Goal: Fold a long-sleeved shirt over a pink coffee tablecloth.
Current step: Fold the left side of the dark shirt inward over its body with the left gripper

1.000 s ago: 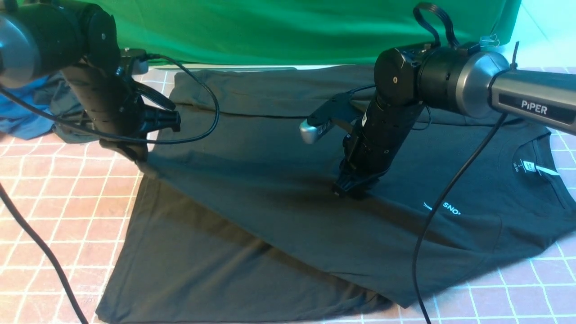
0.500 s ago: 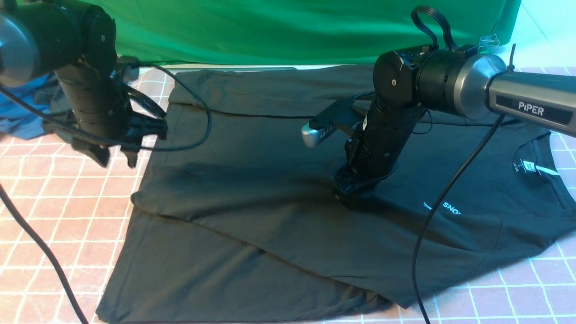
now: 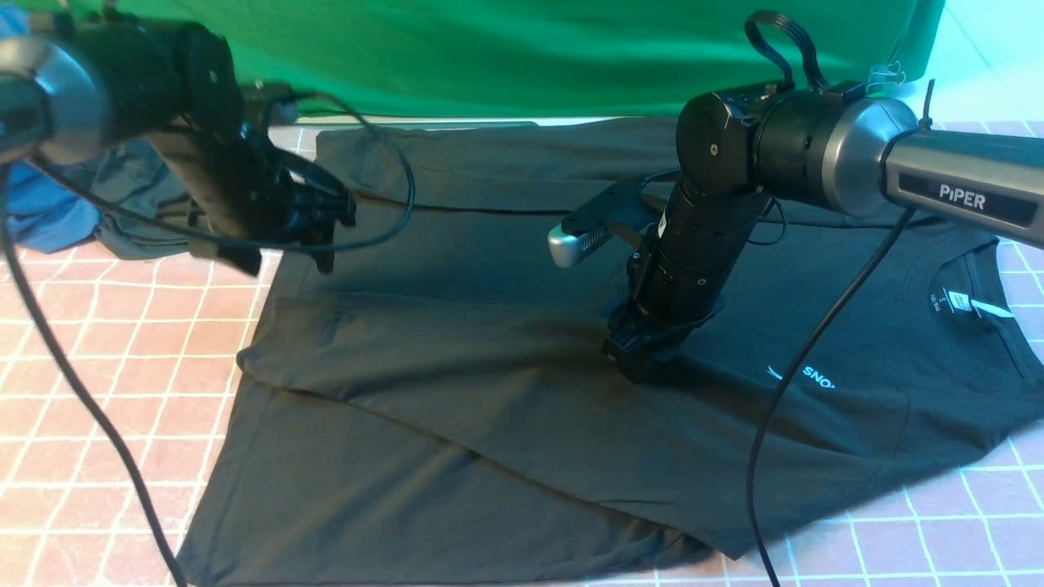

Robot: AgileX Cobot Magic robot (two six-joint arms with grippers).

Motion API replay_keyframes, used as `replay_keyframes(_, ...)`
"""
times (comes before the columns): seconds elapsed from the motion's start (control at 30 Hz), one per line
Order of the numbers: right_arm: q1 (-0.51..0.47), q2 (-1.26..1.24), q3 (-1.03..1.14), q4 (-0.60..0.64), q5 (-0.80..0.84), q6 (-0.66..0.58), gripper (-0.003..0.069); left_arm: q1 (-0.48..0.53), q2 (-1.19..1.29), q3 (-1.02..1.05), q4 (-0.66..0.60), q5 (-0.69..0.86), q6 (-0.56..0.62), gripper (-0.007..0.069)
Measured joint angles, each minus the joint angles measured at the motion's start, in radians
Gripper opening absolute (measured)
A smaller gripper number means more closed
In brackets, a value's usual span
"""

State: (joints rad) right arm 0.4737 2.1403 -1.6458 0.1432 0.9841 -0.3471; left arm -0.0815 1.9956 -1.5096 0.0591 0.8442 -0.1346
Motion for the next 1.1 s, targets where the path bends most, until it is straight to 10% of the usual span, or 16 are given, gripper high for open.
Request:
replay_keyframes(0.4,0.0,0.0,0.0,-0.001,-0.011,0.0,0.0427,0.0,0.065,0.0,0.002,0.0,0.042,0.052)
replay_keyframes(0.53,0.0,0.0,0.0,-0.001,-0.015,0.0,0.0427,0.0,0.065,0.0,0.002,-0.011,0.069,0.0433)
replay_keyframes(0.73,0.0,0.0,0.0,-0.001,-0.015,0.0,0.0427,0.0,0.067,0.0,-0.052,-0.001,0.15,0.0097)
replay_keyframes(1.1,0.0,0.0,0.0,-0.003,-0.014,0.0,0.0427,0.0,0.068,-0.096,0.012,0.074,0.135,0.0045)
